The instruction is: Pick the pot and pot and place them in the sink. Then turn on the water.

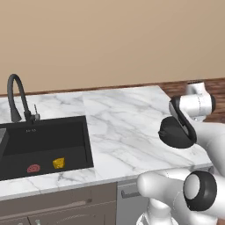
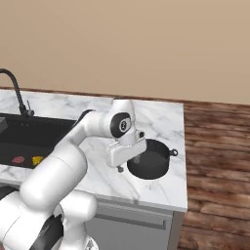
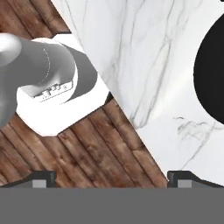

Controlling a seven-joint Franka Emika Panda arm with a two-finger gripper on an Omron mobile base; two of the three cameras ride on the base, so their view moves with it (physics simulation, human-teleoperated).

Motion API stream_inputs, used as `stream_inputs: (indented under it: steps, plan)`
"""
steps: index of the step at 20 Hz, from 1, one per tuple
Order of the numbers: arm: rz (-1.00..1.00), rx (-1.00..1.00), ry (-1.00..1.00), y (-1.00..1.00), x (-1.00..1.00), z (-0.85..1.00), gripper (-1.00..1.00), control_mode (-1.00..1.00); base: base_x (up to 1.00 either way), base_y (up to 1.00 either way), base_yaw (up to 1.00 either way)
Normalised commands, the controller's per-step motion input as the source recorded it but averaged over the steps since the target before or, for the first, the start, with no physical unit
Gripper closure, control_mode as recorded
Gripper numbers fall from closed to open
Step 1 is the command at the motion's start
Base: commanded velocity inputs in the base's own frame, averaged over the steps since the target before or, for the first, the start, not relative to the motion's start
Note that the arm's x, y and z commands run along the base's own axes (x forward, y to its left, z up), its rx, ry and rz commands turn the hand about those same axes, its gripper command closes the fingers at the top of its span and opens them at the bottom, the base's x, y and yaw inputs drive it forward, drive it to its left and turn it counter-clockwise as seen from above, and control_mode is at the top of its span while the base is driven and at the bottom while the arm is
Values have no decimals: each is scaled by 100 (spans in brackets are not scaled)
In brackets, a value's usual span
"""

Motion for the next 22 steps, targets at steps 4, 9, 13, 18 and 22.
stream_inputs:
  steps: [4, 9, 13, 18, 22]
  plan:
    - [17, 6, 0, 0, 0, -19, -100, -100, 0, 0, 0]
    - [17, 5, 0, 0, 5, -23, -100, -100, 0, 0, 0]
    - [15, 5, 0, 0, 19, -12, -100, -100, 0, 0, 0]
    - [11, 6, 0, 0, 23, -1, -100, -100, 0, 0, 0]
    - [7, 5, 0, 0, 10, 0, -100, -100, 0, 0, 0]
